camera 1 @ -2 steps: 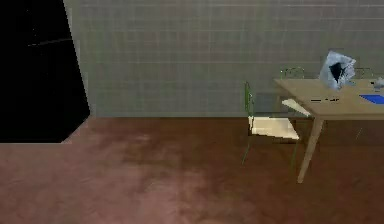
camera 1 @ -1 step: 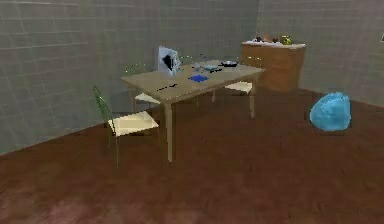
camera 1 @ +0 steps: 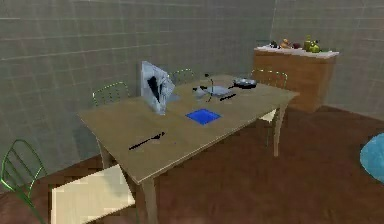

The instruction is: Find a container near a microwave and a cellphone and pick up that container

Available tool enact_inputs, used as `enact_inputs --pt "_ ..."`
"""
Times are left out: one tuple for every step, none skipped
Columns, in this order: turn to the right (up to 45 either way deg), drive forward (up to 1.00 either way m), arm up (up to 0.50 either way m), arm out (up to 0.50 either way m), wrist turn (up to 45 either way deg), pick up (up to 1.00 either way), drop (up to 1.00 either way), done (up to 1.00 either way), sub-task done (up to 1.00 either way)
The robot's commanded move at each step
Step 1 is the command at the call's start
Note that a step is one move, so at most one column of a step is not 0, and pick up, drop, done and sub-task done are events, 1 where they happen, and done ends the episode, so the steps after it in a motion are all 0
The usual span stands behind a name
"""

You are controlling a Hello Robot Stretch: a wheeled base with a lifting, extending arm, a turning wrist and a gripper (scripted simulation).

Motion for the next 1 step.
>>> enact_inputs --pt "6.0 0.0 0.0 0.0 0.0 0.0 0.0 0.0 0.0"
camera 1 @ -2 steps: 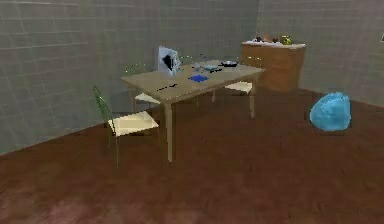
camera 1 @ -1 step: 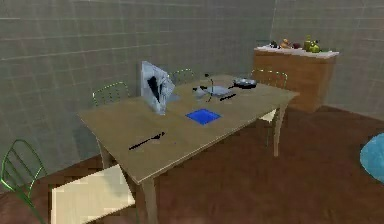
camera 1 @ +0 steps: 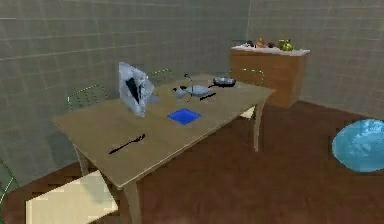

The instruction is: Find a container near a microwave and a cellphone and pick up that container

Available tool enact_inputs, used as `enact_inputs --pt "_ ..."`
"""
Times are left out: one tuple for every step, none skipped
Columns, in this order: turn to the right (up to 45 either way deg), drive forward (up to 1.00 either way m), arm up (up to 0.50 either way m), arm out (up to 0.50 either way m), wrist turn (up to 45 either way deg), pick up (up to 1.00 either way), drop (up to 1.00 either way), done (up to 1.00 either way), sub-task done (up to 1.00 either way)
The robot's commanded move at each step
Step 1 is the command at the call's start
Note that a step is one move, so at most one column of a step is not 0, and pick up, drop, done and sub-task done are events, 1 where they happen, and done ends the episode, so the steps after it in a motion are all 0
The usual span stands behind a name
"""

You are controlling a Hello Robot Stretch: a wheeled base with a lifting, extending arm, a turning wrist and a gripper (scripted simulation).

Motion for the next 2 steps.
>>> enact_inputs --pt "0.0 0.45 0.0 0.0 0.0 0.0 0.0 0.0 0.0" --pt "45.0 0.0 0.0 0.0 0.0 0.0 0.0 0.0 0.0"
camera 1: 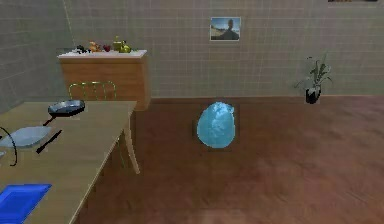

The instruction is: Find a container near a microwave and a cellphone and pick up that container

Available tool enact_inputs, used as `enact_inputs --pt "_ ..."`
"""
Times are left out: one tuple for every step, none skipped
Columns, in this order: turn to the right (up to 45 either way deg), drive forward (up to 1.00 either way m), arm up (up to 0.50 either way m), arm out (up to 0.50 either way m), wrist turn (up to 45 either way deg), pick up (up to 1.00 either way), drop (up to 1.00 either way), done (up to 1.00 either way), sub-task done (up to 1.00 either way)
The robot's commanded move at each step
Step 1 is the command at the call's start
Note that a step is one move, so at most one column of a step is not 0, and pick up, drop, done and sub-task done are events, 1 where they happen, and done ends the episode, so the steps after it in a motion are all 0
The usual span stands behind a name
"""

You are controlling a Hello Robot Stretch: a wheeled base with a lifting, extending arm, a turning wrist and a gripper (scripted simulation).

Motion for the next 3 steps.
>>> enact_inputs --pt "27.0 0.0 0.0 0.0 0.0 0.0 0.0 0.0 0.0" --pt "0.0 1.0 0.0 0.0 0.0 0.0 0.0 0.0 0.0" --pt "3.0 0.0 0.0 0.0 0.0 0.0 0.0 0.0 0.0"
